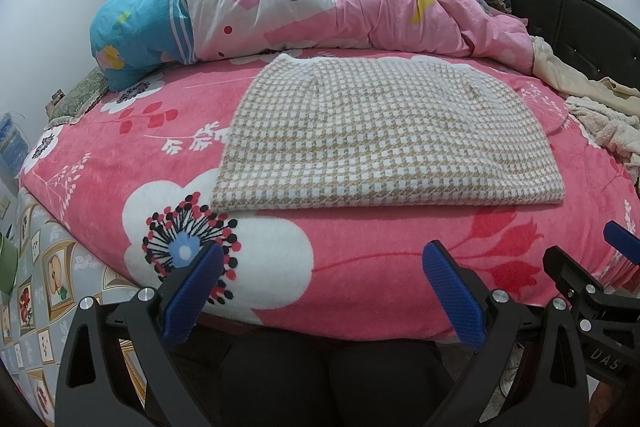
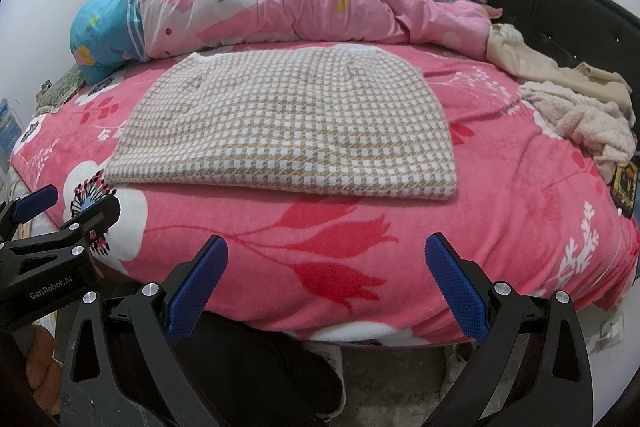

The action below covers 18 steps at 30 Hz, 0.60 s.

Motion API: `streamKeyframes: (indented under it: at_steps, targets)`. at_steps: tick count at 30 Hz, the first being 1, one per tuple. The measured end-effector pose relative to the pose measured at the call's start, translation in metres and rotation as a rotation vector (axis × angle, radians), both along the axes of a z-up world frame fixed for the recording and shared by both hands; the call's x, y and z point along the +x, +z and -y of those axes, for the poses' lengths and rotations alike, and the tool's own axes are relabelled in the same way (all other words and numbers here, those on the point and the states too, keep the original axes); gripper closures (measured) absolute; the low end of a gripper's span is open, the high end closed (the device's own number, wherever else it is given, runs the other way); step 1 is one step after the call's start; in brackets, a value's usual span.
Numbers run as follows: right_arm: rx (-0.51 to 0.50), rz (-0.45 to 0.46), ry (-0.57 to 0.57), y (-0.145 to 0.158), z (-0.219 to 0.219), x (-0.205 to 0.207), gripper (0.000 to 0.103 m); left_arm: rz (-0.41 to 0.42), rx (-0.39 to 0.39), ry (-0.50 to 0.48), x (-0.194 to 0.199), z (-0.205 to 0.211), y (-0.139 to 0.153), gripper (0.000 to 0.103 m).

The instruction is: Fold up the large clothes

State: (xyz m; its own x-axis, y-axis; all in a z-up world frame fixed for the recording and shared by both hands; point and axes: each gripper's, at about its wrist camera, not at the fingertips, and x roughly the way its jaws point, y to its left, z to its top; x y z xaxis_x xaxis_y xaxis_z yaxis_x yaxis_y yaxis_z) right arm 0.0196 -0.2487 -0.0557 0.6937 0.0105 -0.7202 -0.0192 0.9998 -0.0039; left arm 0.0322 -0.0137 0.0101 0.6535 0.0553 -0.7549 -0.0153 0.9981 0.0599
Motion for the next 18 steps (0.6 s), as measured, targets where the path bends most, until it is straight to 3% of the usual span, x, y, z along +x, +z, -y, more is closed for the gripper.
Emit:
streamKeyframes:
  at_steps: [18]
  targets:
    - [-0.001, -0.002, 0.001, -0.0004, -0.0014, 0.0003, 0.007, 0.0, -0.001, 0.0, 0.0006, -0.0006, -0.0008, 0.005]
